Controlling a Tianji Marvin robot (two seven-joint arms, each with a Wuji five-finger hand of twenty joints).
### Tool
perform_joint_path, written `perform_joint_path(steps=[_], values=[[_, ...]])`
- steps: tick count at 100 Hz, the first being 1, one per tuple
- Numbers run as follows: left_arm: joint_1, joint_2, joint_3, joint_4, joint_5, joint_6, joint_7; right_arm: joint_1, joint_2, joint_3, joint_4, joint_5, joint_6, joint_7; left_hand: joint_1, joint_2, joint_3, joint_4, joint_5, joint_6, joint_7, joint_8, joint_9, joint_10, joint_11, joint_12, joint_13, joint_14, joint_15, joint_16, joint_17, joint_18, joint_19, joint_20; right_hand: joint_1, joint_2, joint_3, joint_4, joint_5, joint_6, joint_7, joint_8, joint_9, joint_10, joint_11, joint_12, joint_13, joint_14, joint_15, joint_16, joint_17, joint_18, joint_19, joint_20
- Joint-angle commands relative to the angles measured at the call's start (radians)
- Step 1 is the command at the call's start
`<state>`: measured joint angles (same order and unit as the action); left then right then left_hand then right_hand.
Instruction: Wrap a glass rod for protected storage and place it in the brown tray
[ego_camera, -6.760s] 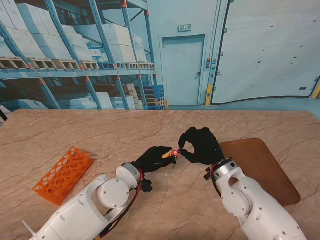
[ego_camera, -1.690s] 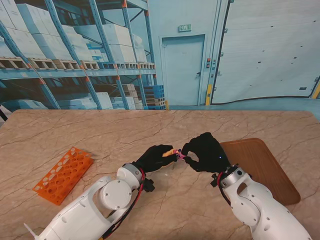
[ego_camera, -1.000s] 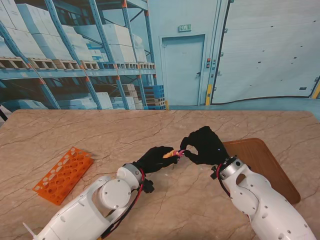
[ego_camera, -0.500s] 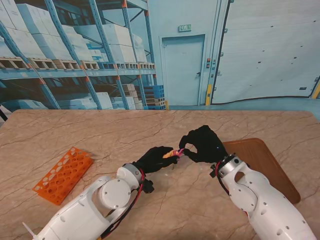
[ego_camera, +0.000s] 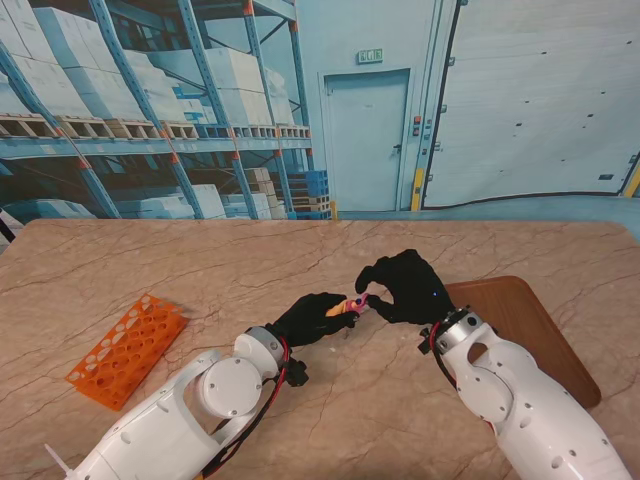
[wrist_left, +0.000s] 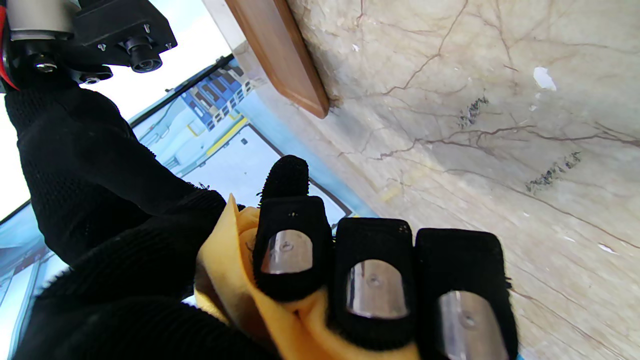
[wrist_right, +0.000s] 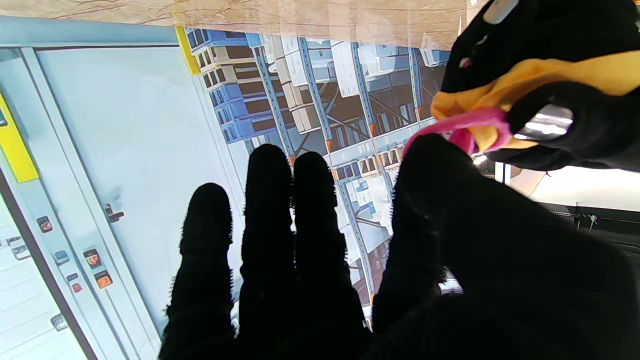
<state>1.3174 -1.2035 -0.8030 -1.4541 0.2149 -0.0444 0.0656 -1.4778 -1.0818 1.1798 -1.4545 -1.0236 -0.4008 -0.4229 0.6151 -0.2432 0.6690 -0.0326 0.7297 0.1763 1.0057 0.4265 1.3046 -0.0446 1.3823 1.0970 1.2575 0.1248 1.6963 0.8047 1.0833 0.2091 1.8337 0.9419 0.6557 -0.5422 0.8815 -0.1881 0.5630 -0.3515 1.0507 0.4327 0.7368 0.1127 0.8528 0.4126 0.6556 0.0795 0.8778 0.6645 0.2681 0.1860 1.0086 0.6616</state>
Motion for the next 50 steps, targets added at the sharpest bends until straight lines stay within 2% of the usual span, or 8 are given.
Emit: perform_joint_path(steps=[1, 24, 50], values=[[0.006, -0.003, 0.003, -0.009, -0.003, 0.005, -0.005, 0.0, -0.006, -0.003, -0.005, -0.003, 0.007, -0.005, -0.014, 0.016, 0.02, -0.027, 0.002, -0.027, 0.03, 0.001, 0.041, -0.021, 0.024, 0.01, 0.012, 0.041, 0.106, 0.014, 0.027, -0.065, 0.26, 0.03, -0.021, -0.031, 0.029, -0.007, -0.03, -0.03, 0.045, 0.033, -0.031, 0.013, 0.019, 0.017, -0.022, -0.017, 0.021, -0.004, -0.01, -0.008, 0.02, -0.01], [0.006, -0.003, 0.004, -0.01, -0.004, 0.008, -0.008, -0.002, -0.008, -0.005, -0.006, 0.0, 0.018, -0.014, -0.013, 0.015, 0.021, -0.027, 0.003, -0.026, 0.029, 0.001, 0.041, -0.021, 0.024, 0.009, 0.012, 0.039, 0.106, 0.014, 0.027, -0.065, 0.26, 0.031, -0.063, -0.042, 0.019, -0.008, -0.055, -0.017, 0.071, 0.061, -0.04, 0.018, 0.032, 0.021, -0.019, -0.016, 0.025, -0.003, -0.007, -0.006, 0.025, -0.01], [0.007, -0.003, 0.002, -0.011, -0.003, 0.009, -0.005, -0.01, -0.009, 0.0, -0.012, 0.002, 0.009, -0.016, -0.012, 0.015, 0.02, -0.027, 0.004, -0.025, 0.029, 0.001, 0.041, -0.021, 0.024, 0.009, 0.012, 0.04, 0.106, 0.013, 0.027, -0.064, 0.26, 0.031, -0.088, -0.054, 0.042, -0.002, -0.084, 0.029, 0.02, 0.005, -0.044, 0.017, 0.034, 0.019, -0.02, -0.018, 0.023, -0.005, -0.008, -0.008, 0.026, -0.013]])
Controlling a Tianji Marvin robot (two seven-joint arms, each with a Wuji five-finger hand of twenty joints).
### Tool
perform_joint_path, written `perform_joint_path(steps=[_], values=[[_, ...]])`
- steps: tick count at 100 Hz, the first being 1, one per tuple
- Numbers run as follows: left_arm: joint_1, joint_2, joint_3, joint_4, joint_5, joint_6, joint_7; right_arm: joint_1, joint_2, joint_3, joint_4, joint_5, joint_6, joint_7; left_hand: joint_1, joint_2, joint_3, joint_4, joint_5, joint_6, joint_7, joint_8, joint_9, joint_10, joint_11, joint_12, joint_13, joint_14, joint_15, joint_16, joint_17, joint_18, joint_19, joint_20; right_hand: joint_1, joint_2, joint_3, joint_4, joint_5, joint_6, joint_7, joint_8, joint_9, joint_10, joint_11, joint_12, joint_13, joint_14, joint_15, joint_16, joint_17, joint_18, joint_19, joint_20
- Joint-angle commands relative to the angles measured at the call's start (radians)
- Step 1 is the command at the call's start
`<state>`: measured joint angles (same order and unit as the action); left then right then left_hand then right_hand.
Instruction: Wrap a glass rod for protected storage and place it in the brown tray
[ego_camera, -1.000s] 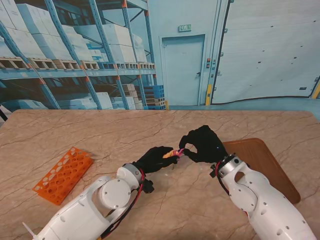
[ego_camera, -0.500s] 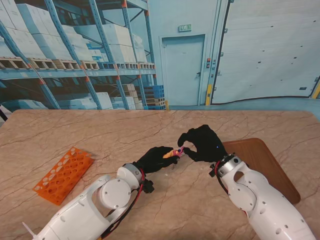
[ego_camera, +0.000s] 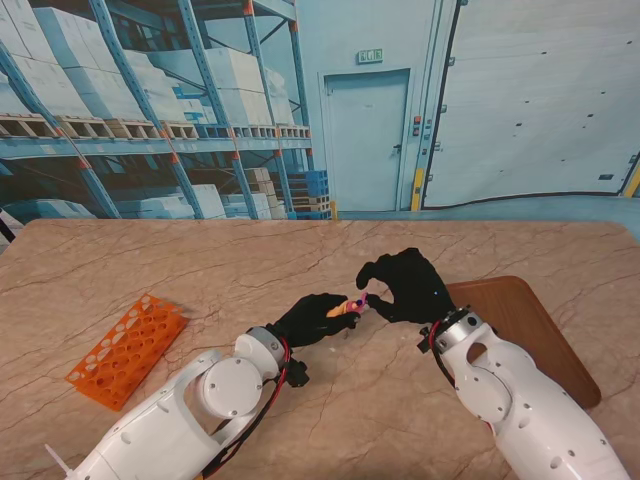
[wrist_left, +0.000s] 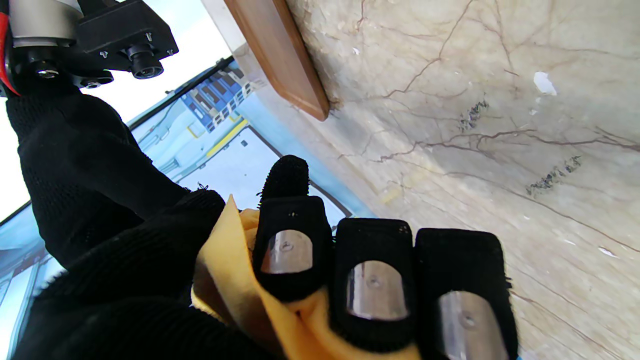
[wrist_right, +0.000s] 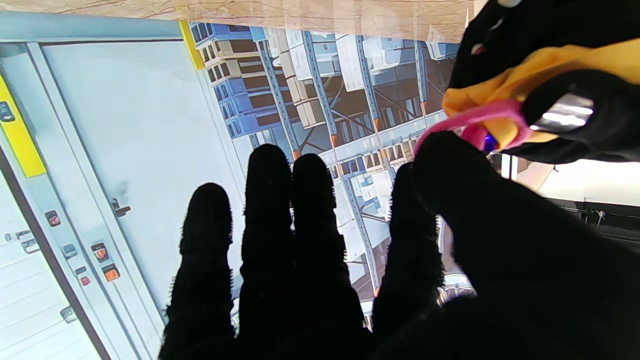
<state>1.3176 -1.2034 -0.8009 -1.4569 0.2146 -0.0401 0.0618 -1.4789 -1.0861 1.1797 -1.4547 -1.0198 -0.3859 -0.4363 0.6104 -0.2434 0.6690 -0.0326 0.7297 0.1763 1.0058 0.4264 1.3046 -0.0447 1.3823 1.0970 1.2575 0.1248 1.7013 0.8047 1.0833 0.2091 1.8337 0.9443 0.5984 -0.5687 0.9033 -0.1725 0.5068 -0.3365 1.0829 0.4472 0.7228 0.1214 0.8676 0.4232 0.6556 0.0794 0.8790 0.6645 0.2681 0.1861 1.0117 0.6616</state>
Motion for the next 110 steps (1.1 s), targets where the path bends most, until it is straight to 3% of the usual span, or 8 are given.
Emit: perform_joint_path(steps=[1, 53, 110], values=[[0.007, -0.004, 0.0, -0.008, -0.003, 0.005, -0.001, -0.009, -0.005, 0.001, -0.013, -0.002, -0.006, -0.003, -0.008, 0.015, 0.02, -0.027, 0.004, -0.025, 0.029, 0.001, 0.041, -0.021, 0.024, 0.009, 0.012, 0.04, 0.101, 0.013, 0.027, -0.064, 0.26, 0.029, -0.032, -0.028, 0.02, -0.018, -0.028, 0.015, -0.013, -0.011, -0.03, 0.009, 0.019, 0.009, -0.02, -0.018, 0.022, -0.005, -0.008, -0.008, 0.023, -0.013], [0.006, -0.003, 0.002, -0.008, -0.003, 0.01, -0.003, -0.032, -0.003, 0.016, -0.028, -0.018, -0.016, -0.024, -0.007, 0.015, 0.02, -0.027, 0.004, -0.025, 0.029, 0.001, 0.041, -0.021, 0.024, 0.009, 0.012, 0.04, 0.101, 0.013, 0.027, -0.065, 0.26, 0.028, -0.036, -0.02, 0.034, -0.022, -0.022, 0.025, -0.043, -0.023, -0.028, 0.007, 0.017, 0.007, -0.016, -0.021, 0.022, -0.004, -0.006, -0.011, 0.025, -0.014], [0.004, -0.003, 0.004, -0.008, -0.006, 0.011, -0.009, -0.02, -0.007, 0.009, -0.018, -0.011, 0.002, -0.035, -0.006, 0.014, 0.021, -0.027, 0.004, -0.025, 0.029, 0.0, 0.041, -0.021, 0.024, 0.009, 0.012, 0.041, 0.101, 0.013, 0.027, -0.065, 0.26, 0.029, 0.0, 0.032, -0.022, -0.027, -0.008, 0.019, 0.007, -0.026, -0.022, 0.008, 0.028, 0.01, -0.011, -0.02, 0.032, -0.003, -0.002, -0.012, 0.033, -0.014]])
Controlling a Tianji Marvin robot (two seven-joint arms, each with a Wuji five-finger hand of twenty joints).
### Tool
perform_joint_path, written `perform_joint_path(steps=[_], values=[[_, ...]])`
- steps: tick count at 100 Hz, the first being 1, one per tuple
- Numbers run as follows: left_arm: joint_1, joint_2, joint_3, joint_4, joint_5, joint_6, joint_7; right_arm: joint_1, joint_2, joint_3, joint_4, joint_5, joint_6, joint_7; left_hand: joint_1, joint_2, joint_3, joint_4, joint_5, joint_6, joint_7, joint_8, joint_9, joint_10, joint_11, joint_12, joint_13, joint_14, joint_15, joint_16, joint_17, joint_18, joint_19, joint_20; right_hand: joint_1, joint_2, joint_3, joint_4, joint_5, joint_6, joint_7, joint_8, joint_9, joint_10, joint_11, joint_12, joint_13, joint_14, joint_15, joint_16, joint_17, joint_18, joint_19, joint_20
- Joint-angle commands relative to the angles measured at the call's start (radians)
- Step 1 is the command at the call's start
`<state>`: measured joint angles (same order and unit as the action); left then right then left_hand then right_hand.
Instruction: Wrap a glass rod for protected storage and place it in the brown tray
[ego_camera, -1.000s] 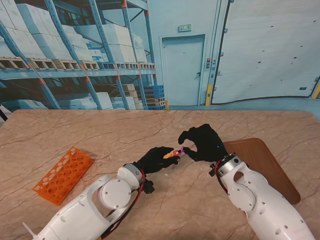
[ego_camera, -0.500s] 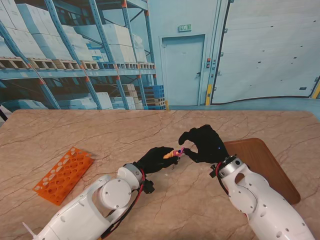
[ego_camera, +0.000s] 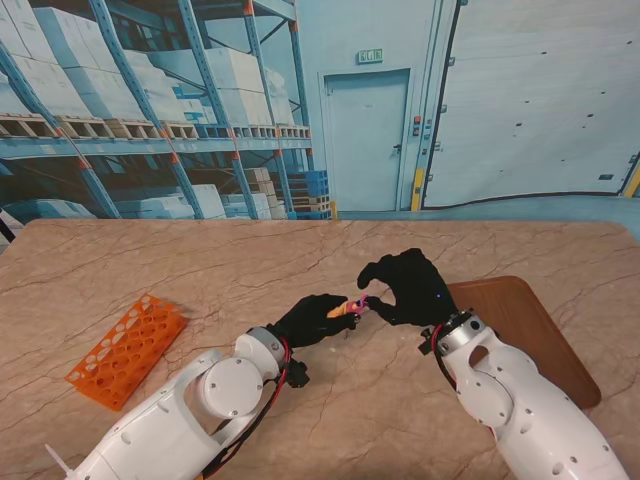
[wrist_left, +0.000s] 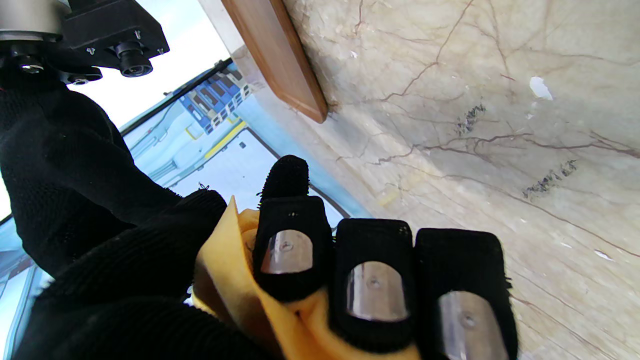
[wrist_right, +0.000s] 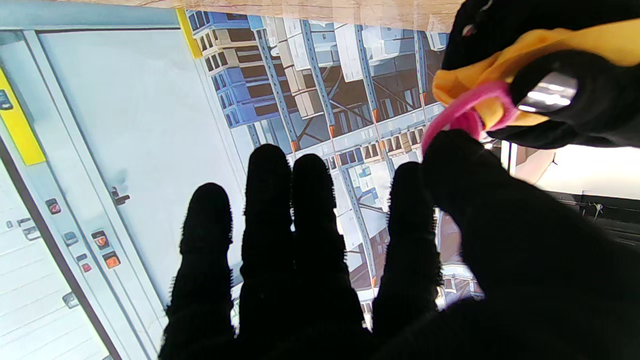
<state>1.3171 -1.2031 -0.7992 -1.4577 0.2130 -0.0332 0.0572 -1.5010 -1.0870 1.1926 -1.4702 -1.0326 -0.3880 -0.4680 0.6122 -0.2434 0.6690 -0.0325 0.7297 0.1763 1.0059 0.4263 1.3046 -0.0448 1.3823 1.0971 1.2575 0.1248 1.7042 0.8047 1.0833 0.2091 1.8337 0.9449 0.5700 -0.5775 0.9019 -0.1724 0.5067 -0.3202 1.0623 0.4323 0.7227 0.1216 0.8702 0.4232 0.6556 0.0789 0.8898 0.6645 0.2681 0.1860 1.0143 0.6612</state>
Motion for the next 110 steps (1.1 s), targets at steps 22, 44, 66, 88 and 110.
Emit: perform_joint_path(steps=[22, 44, 66, 88, 110], values=[[0.004, -0.003, 0.003, -0.007, -0.004, 0.005, -0.005, 0.007, -0.007, -0.008, 0.003, 0.003, 0.017, -0.01, -0.009, 0.014, 0.021, -0.027, 0.005, -0.024, 0.03, 0.0, 0.041, -0.021, 0.024, 0.009, 0.012, 0.041, 0.099, 0.013, 0.027, -0.064, 0.26, 0.028, 0.015, 0.02, -0.027, -0.021, 0.003, -0.014, 0.096, 0.043, -0.023, 0.011, 0.035, 0.014, -0.009, -0.017, 0.031, -0.001, 0.0, -0.005, 0.035, -0.016], [0.004, -0.003, 0.003, -0.007, -0.003, 0.005, -0.003, 0.011, -0.01, -0.015, 0.007, 0.011, 0.03, -0.011, -0.009, 0.013, 0.022, -0.027, 0.006, -0.023, 0.029, 0.0, 0.041, -0.021, 0.024, 0.009, 0.012, 0.041, 0.099, 0.013, 0.027, -0.064, 0.26, 0.028, -0.038, 0.023, -0.04, -0.021, 0.057, -0.081, 0.213, 0.204, -0.022, 0.014, 0.054, 0.021, -0.01, -0.011, 0.042, 0.0, -0.005, 0.0, 0.04, -0.022], [0.004, -0.004, 0.003, -0.007, -0.002, 0.005, -0.001, 0.01, -0.01, -0.015, 0.005, 0.024, 0.018, 0.006, -0.009, 0.013, 0.023, -0.026, 0.004, -0.024, 0.028, -0.001, 0.041, -0.021, 0.024, 0.009, 0.012, 0.041, 0.099, 0.013, 0.027, -0.064, 0.26, 0.028, -0.069, 0.035, -0.06, -0.019, 0.194, -0.081, 0.125, 0.162, -0.016, 0.022, 0.047, 0.017, -0.011, -0.005, 0.039, -0.002, -0.01, 0.007, 0.036, -0.027], [0.007, -0.005, 0.0, -0.007, 0.001, 0.004, 0.006, 0.004, -0.008, -0.014, 0.001, 0.023, -0.001, 0.017, -0.008, 0.014, 0.021, -0.027, 0.002, -0.025, 0.028, 0.0, 0.041, -0.021, 0.024, 0.009, 0.012, 0.041, 0.099, 0.013, 0.027, -0.064, 0.26, 0.026, -0.077, 0.022, -0.051, -0.015, 0.266, -0.056, 0.081, 0.087, -0.013, 0.023, 0.036, 0.012, -0.012, -0.005, 0.034, -0.003, -0.013, 0.006, 0.03, -0.028], [0.009, -0.007, -0.002, -0.007, 0.002, 0.002, 0.016, -0.013, -0.007, -0.007, -0.01, 0.026, 0.003, 0.034, -0.006, 0.013, 0.018, -0.027, 0.002, -0.023, 0.029, 0.001, 0.041, -0.021, 0.024, 0.009, 0.012, 0.041, 0.099, 0.013, 0.027, -0.063, 0.26, 0.024, -0.079, 0.022, -0.038, -0.017, 0.304, -0.009, 0.034, 0.006, -0.005, 0.021, 0.019, 0.006, -0.012, -0.003, 0.026, -0.005, -0.013, 0.006, 0.029, -0.026]])
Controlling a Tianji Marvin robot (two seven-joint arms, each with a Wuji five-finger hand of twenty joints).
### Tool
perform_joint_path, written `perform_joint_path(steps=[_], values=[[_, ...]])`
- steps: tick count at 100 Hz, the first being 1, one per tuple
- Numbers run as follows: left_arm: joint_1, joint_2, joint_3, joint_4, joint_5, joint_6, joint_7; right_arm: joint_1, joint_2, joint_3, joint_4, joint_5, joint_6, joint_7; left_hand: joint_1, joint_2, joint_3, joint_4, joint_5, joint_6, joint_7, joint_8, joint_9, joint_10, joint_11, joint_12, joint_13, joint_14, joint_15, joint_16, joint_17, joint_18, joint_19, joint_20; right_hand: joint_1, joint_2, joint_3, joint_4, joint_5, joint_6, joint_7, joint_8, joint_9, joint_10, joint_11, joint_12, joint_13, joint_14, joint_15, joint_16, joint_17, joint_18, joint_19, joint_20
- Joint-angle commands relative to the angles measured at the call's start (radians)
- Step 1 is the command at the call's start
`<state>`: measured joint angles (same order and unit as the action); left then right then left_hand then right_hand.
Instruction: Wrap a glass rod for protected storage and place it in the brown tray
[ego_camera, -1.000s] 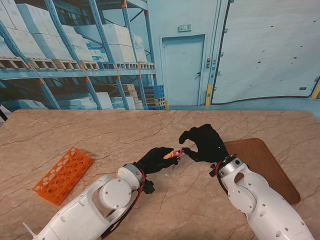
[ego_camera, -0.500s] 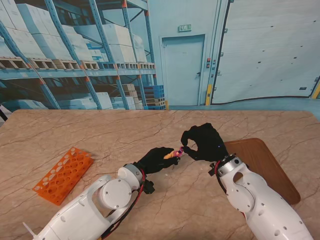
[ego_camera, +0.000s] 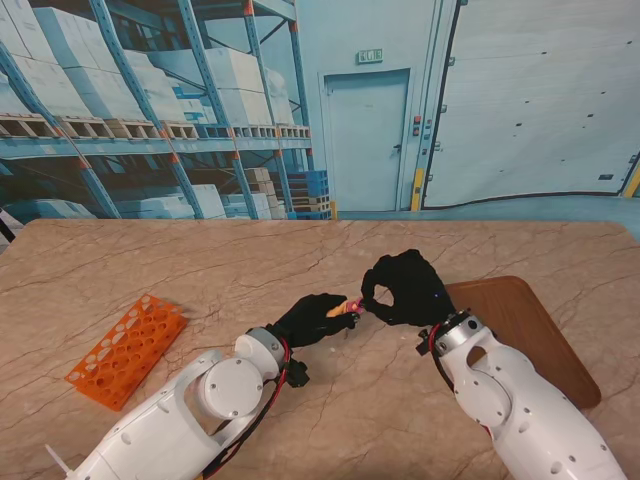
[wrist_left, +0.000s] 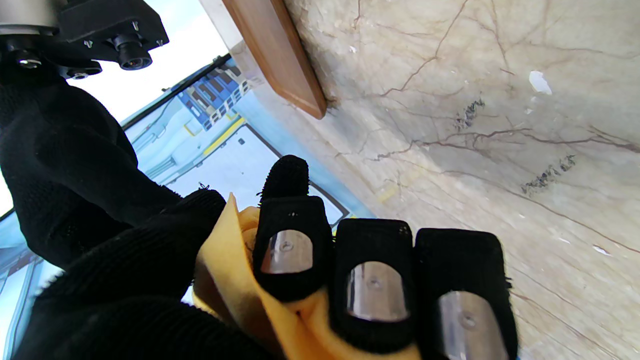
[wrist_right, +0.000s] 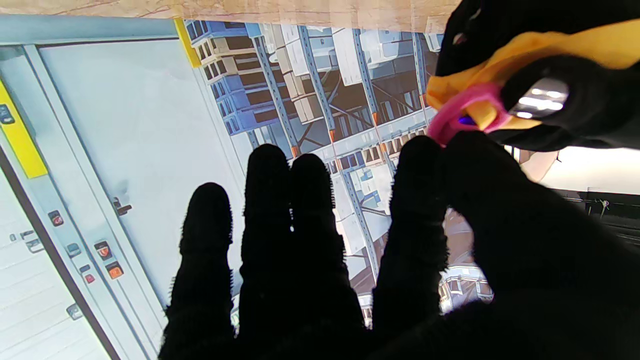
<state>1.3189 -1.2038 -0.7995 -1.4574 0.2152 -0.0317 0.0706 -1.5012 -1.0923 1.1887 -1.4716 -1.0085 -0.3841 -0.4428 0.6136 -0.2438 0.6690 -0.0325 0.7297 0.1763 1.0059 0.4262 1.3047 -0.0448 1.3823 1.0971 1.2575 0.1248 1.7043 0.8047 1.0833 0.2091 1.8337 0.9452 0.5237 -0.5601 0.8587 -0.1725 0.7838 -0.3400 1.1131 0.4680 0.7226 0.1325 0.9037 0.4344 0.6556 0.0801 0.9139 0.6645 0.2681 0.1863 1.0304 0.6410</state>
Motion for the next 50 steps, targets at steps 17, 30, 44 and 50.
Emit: perform_joint_path(steps=[17, 30, 44, 50], values=[[0.008, -0.005, -0.002, -0.008, 0.0, -0.002, 0.0, -0.016, -0.004, -0.004, -0.013, 0.023, 0.003, 0.032, -0.012, 0.01, 0.023, -0.026, 0.005, -0.023, 0.03, 0.001, 0.04, -0.021, 0.024, 0.009, 0.012, 0.041, 0.099, 0.013, 0.027, -0.062, 0.26, 0.023, -0.01, 0.028, 0.006, -0.019, 0.0, 0.017, -0.068, -0.084, 0.003, 0.001, -0.039, -0.013, -0.01, -0.009, -0.014, -0.01, -0.013, 0.004, 0.011, -0.006], [0.007, -0.004, 0.0, -0.009, -0.002, 0.001, -0.005, -0.015, -0.006, -0.006, -0.015, 0.041, 0.003, 0.046, -0.015, 0.009, 0.03, -0.025, 0.009, -0.023, 0.03, 0.0, 0.04, -0.021, 0.024, 0.009, 0.012, 0.041, 0.099, 0.013, 0.027, -0.063, 0.26, 0.025, 0.006, 0.035, 0.004, -0.022, -0.032, 0.011, -0.09, -0.101, 0.003, -0.003, -0.052, -0.016, -0.011, -0.013, -0.026, -0.012, -0.012, -0.001, 0.007, -0.006], [0.008, -0.004, -0.001, -0.01, -0.003, 0.002, -0.006, -0.014, -0.007, -0.007, -0.013, 0.046, 0.004, 0.044, -0.02, 0.007, 0.034, -0.024, 0.01, -0.023, 0.03, -0.001, 0.041, -0.02, 0.024, 0.009, 0.012, 0.041, 0.098, 0.012, 0.027, -0.063, 0.26, 0.026, 0.018, 0.032, 0.009, -0.021, -0.091, 0.006, -0.104, -0.101, -0.002, -0.006, -0.059, -0.016, -0.01, -0.019, -0.032, -0.011, -0.008, -0.008, 0.004, -0.005], [0.008, -0.004, -0.002, -0.01, -0.003, 0.002, -0.006, -0.015, -0.008, -0.006, -0.013, 0.046, 0.004, 0.042, -0.021, 0.006, 0.036, -0.024, 0.01, -0.024, 0.031, 0.0, 0.041, -0.019, 0.024, 0.009, 0.012, 0.041, 0.098, 0.012, 0.027, -0.063, 0.26, 0.026, 0.025, 0.03, 0.013, -0.02, -0.11, 0.005, -0.107, -0.1, -0.003, -0.007, -0.058, -0.014, -0.01, -0.022, -0.032, -0.009, -0.008, -0.009, 0.003, -0.004]])
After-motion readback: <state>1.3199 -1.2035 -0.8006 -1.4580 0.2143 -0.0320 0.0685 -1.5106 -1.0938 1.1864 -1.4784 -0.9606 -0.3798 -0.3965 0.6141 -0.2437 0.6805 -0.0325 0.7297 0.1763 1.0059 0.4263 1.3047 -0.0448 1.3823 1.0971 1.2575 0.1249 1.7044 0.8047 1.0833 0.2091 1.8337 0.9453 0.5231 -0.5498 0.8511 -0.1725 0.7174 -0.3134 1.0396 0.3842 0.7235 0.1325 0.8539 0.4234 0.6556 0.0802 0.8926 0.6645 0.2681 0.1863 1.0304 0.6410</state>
